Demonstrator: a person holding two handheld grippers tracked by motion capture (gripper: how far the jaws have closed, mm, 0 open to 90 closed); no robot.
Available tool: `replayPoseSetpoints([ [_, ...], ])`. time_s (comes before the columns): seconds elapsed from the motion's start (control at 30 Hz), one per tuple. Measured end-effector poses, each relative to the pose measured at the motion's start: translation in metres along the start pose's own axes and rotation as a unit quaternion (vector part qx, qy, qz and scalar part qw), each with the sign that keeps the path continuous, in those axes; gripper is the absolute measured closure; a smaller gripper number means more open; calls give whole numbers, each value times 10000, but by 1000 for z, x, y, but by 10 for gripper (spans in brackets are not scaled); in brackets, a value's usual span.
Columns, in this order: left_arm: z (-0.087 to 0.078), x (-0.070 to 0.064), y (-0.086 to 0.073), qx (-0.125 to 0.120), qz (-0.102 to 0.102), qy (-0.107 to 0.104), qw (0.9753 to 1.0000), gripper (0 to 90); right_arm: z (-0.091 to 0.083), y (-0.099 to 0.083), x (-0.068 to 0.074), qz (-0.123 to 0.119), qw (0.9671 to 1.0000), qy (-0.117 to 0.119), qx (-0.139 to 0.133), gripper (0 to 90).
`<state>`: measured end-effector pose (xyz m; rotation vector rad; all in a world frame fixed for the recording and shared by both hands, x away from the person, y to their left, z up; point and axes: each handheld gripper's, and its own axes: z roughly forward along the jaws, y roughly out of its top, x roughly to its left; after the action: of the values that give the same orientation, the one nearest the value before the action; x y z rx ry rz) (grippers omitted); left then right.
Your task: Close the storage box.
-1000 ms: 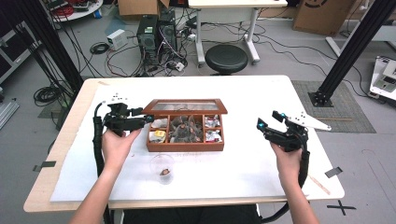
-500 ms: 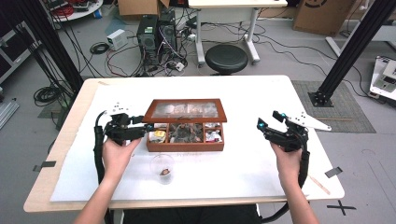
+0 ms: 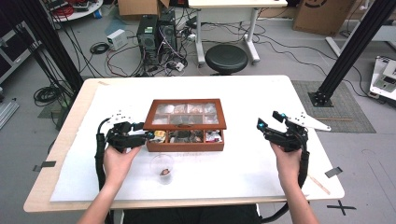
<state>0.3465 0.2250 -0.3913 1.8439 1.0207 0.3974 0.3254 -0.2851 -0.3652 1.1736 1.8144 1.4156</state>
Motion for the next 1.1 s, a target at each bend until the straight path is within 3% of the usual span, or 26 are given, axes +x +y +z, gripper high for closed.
replayPoseSetpoints([
  [0.57, 7, -2, -20, 238, 83, 32, 9997, 410, 1, 0, 1, -29, 10000, 10, 8, 304],
  [1.1, 6, -4, -24, 406, 119, 8, 9991, 412, 1, 0, 1, -17, 10000, 8, 11, 304],
])
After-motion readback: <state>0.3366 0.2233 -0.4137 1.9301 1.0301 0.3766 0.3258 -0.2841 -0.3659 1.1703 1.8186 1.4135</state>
